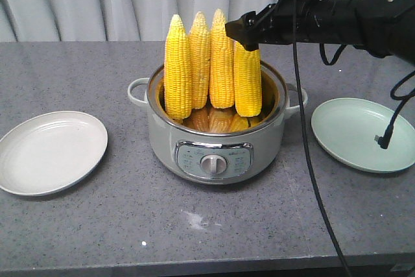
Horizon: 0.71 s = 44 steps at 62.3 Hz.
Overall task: Distribute corn equally
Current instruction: 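Raise the right arm and reach toward the corn ear nearest the green plate, then grip the corn ear tip with the right gripper and lift it out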
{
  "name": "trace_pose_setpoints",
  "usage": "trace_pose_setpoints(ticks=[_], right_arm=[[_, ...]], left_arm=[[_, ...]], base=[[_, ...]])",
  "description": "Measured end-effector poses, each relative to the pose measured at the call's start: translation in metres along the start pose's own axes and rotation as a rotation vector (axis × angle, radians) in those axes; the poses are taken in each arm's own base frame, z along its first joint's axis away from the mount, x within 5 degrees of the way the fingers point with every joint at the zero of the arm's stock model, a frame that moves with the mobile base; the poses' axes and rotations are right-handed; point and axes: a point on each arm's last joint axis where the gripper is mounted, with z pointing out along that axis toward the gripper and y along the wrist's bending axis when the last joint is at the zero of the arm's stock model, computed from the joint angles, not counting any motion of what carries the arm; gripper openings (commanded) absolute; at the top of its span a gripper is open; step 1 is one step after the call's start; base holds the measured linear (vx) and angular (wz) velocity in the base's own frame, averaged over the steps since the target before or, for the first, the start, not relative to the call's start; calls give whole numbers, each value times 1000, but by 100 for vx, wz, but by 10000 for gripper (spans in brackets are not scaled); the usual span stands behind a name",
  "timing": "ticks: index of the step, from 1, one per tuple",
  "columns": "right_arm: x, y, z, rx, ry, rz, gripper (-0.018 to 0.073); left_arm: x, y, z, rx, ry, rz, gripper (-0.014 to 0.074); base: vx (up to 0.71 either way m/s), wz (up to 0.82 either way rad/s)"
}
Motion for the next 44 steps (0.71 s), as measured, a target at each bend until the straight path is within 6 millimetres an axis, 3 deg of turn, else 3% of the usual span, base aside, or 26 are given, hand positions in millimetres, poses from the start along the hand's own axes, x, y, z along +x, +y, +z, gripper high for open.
trace_pose_setpoints(ticks=[11, 20, 44], right_arm=[[11, -4, 12, -5, 32, 14, 566], [16, -4, 16, -22, 51, 19, 485], [17, -3, 16, -26, 54, 19, 64]], left_arm=[[0, 0, 0, 0, 0, 0, 412], [0, 0, 0, 0, 0, 0, 412], [0, 0, 0, 0, 0, 0, 412]], base=[[0, 0], [0, 0], [0, 0]])
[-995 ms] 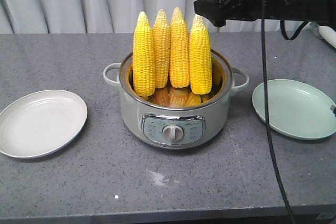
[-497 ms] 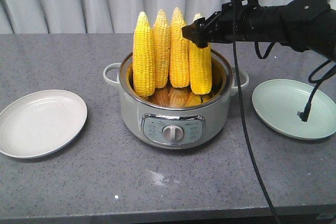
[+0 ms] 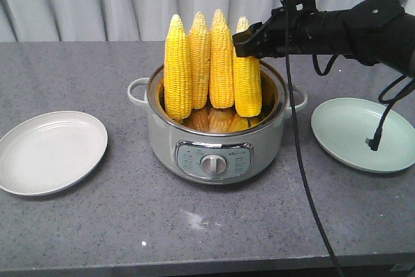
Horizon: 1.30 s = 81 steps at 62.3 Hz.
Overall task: Distribute corn equally
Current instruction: 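Grip the corn ear tip with the right gripper and lift it out, then carry the corn to the pale green plate and lay it down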
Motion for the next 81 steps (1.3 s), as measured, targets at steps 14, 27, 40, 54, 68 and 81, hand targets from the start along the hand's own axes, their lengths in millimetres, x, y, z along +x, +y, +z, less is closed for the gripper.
trace_pose_setpoints(ticks=[14, 27, 40, 54, 68, 81], right_arm=[[-1, 1, -2, -8, 0, -4, -8], [-36, 18, -45, 0, -105, -56, -7], [-90, 57, -140, 22, -324, -136, -4], [-114, 81, -267, 127, -525, -115, -4], [-86, 53, -318, 369, -326, 16, -4], [-56, -2, -295, 421, -68, 192, -4]], left_arm=[[0, 0, 0, 0, 0, 0, 412], [0, 0, 0, 0, 0, -1, 412], [0, 0, 0, 0, 0, -1, 412], [0, 0, 0, 0, 0, -1, 412], [0, 0, 0, 0, 0, -1, 411], [0, 0, 0, 0, 0, -1, 411]], base=[[0, 0], [0, 0], [0, 0], [0, 0], [0, 0], [0, 0]])
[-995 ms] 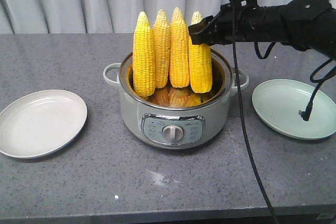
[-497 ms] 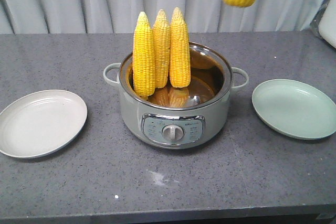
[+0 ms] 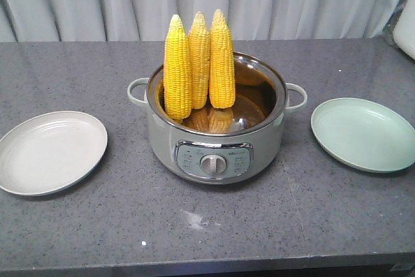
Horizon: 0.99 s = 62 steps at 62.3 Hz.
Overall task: Distribute corn equally
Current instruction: 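Carry the corn to the pale green plate and lay it down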
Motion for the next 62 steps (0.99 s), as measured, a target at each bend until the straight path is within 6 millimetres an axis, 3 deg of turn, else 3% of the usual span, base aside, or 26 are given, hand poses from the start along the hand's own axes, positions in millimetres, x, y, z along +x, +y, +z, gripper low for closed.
trace_pose_setpoints(ticks=[11, 21, 29, 46, 62], right_arm=[[23, -36, 70, -33, 180, 110, -4], [59, -68, 143, -82, 332, 225, -4], [91, -86, 184, -108, 429, 269, 0], [120, -101, 216, -113, 494, 279, 67], [122, -102, 218, -111, 496, 255, 361]], left_arm=[[0, 0, 0, 0, 0, 0, 411], [0, 0, 0, 0, 0, 0, 411], [0, 0, 0, 0, 0, 0, 411], [0, 0, 0, 0, 0, 0, 411], [0, 0, 0, 0, 0, 0, 411]], base=[[0, 0], [0, 0], [0, 0], [0, 0], [0, 0]])
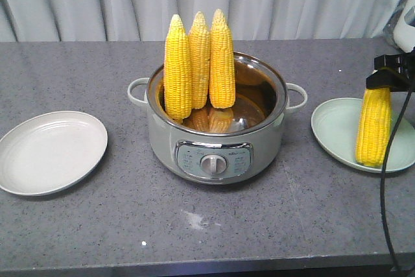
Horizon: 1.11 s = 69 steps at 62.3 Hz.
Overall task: Distribute corn equally
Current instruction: 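Carry the corn to the pale green plate and lay it down, then withdraw the right arm and reach the left arm toward the pot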
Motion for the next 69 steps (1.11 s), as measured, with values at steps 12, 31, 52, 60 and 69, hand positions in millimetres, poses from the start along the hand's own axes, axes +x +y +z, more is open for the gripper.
trace_pose_setpoints(ticks=[12, 31, 52, 60, 69], right_arm=[[0, -3, 0, 29, 1, -16, 507], [-2, 2, -7, 20, -15, 16, 497], [-8, 60, -82, -102, -156, -94, 264], [-2, 89, -120, -156, -203, -190, 155], [13, 122, -157, -234, -298, -291, 65]], left_arm=[[0, 0, 0, 0, 0, 0, 411], [0, 0, 0, 0, 0, 0, 411], [0, 0, 0, 0, 0, 0, 411], [0, 0, 0, 0, 0, 0, 411], [0, 0, 0, 0, 0, 0, 411]], base=[[0, 0], [0, 0], [0, 0], [0, 0], [0, 0]])
